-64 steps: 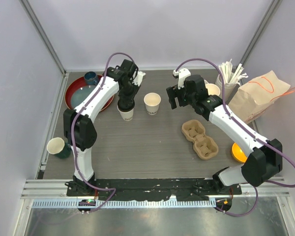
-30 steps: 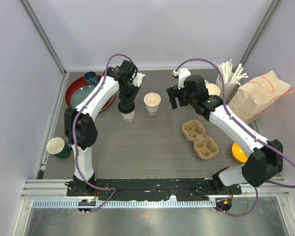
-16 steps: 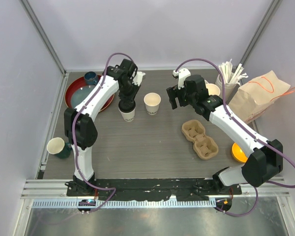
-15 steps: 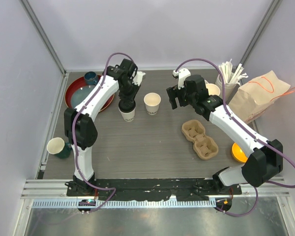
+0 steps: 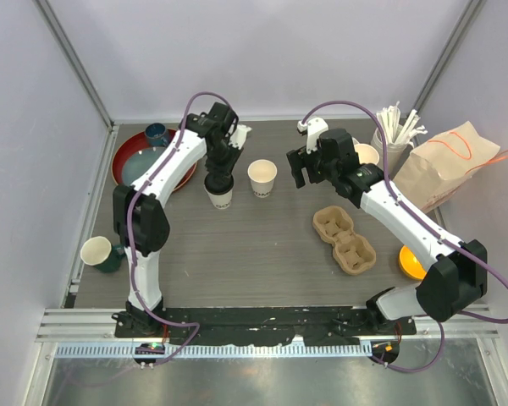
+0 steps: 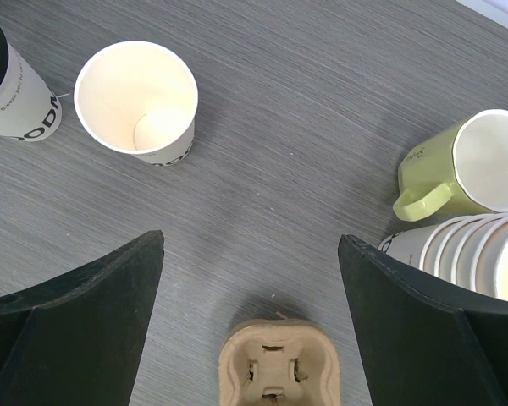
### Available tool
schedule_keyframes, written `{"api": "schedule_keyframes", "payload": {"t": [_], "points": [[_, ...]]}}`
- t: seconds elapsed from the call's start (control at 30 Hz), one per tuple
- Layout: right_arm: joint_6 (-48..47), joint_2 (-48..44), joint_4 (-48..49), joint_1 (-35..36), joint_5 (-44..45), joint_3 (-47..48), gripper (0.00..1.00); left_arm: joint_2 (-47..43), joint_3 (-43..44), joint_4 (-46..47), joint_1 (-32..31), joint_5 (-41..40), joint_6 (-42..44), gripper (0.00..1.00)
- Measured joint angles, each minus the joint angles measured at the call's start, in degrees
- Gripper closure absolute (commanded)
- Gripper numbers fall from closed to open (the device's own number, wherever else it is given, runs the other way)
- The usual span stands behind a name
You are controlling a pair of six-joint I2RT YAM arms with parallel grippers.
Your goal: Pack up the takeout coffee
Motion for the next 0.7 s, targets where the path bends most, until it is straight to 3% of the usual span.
{"api": "schedule_keyframes", "payload": {"t": [0.5, 0.57, 0.7], "points": [[0.0, 0.0, 0.0, 0.0, 0.0, 0.0, 0.11, 1.3, 0.0, -0.1, 0.0, 0.4, 0.0, 1.0], [0.0, 0.0, 0.0, 0.0, 0.0, 0.0, 0.11, 1.3, 0.0, -0.1, 0.0, 0.5, 0.0, 0.96], [-0.1, 0.0, 0.0, 0.0, -0.1, 0.0, 0.11, 1.3, 0.2, -0.2, 0.0, 0.4, 0.2, 0.79]]}}
